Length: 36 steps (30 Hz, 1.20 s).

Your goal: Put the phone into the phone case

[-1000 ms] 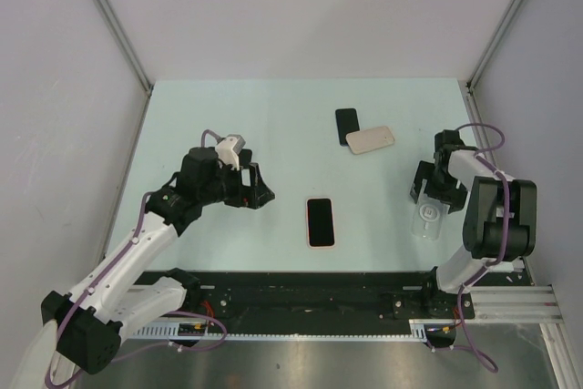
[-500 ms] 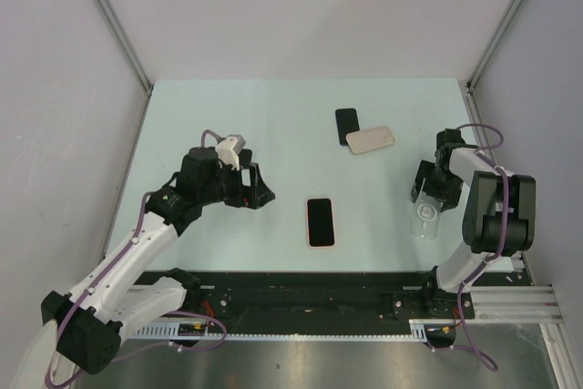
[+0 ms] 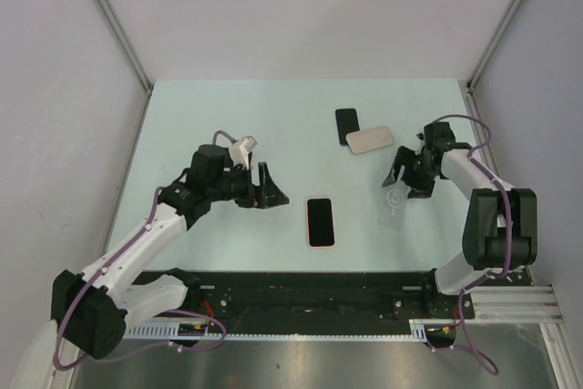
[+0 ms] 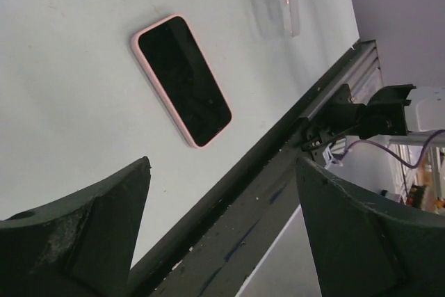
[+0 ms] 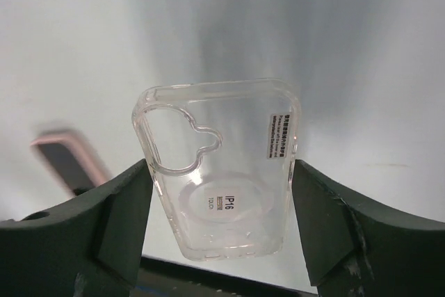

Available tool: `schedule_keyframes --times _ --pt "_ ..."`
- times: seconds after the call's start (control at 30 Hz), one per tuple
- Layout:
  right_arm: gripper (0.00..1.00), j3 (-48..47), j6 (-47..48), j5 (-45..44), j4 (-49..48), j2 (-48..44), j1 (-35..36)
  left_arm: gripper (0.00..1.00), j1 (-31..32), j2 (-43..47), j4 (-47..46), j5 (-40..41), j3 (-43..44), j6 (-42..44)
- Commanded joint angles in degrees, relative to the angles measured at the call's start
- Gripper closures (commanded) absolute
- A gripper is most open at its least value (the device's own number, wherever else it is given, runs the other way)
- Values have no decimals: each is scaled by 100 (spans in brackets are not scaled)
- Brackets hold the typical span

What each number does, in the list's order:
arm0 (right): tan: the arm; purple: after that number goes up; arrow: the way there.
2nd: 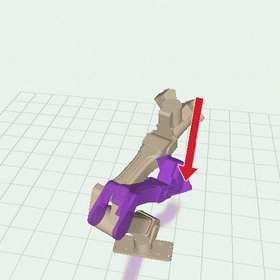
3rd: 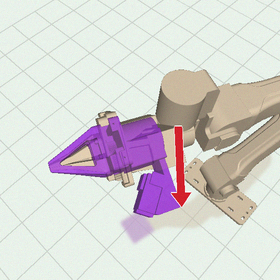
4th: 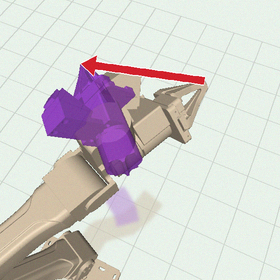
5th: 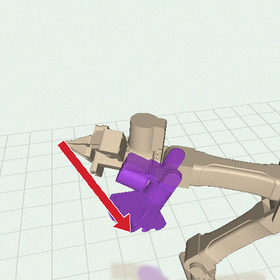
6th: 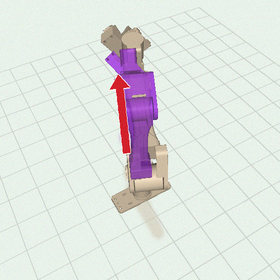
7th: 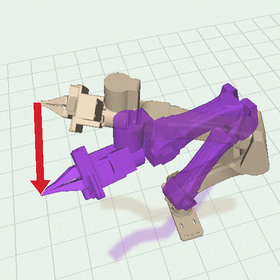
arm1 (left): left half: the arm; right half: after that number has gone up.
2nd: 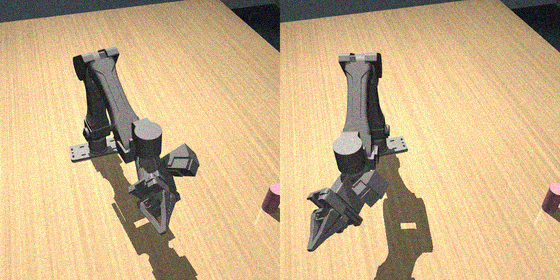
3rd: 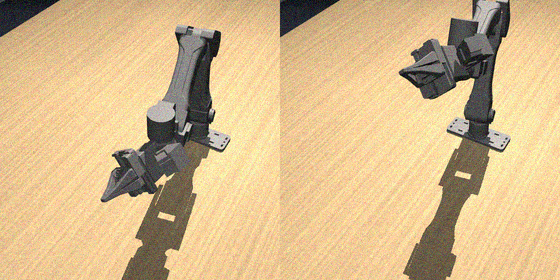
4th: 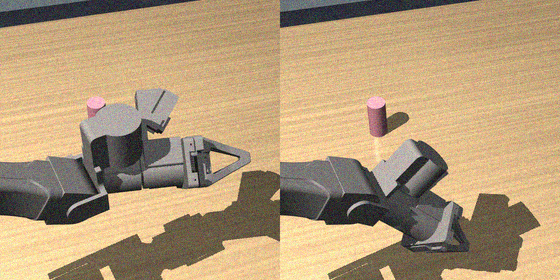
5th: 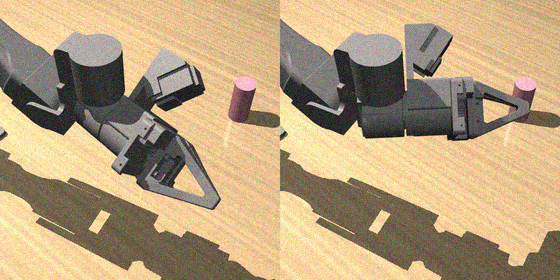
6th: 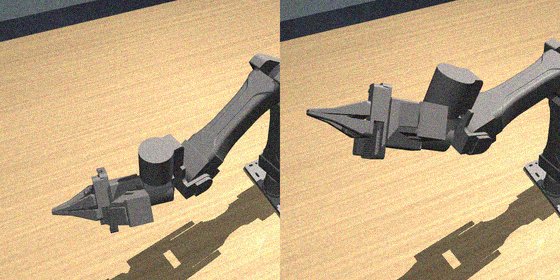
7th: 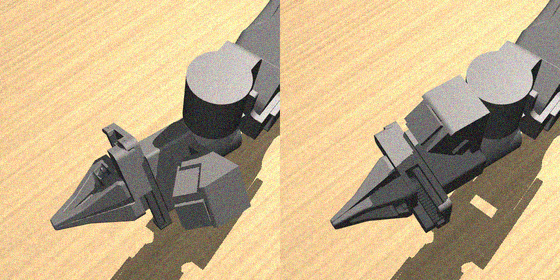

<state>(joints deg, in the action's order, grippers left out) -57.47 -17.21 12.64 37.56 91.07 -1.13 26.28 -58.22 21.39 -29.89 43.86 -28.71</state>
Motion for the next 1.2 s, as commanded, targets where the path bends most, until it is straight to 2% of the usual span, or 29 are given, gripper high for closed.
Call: schedule_keyframes --times 0.0,0.1,0.2,0.23,0.37,0.43,0.6,0.87,0.97,1.07,1.1,1.17 --pt "39 60 -659 1713 -643 -580 446 12 87 -347 -618 -658 167 -425" --pt "39 515 -1134 2811 -1565 -818 745 13 114 -453 -881 -860 202 -618" --pt "39 1139 -2257 3612 -3093 -1161 1035 16 201 -559 -1250 -1088 220 -846" --pt "39 1298 -2739 3701 -3924 -1318 1131 17 219 -603 -1355 -1228 220 -916" --pt "40 1607 -3400 3693 -4871 -1495 1571 23 272 -866 -2302 -1729 89 -1635" --pt "40 1782 -3744 3736 -5527 -1504 1782 29 342 -1042 -2620 -1827 114 -1813" --pt "41 2091 -4896 3719 -6864 -1417 2063 37 667 -1402 -2912 -1845 316 -2042" --pt "41 2223 -5363 3719 -7614 -1135 2274 44 870 -1807 -3352 -1863 422 -2376" --pt "41 2232 -5398 3693 -7711 -1065 2362 50 878 -1842 -3422 -1871 396 -2403" --pt "41 2258 -5372 3658 -7694 -1003 2424 64 879 -1869 -3431 -1880 387 -2411" --pt "41 2258 -5354 3649 -7668 -994 2441 72 870 -1878 -3431 -1889 387 -2411" --pt "39 2267 -5266 3614 -7632 -986 2477 82 879 -1913 -3439 -1933 378 -2429"
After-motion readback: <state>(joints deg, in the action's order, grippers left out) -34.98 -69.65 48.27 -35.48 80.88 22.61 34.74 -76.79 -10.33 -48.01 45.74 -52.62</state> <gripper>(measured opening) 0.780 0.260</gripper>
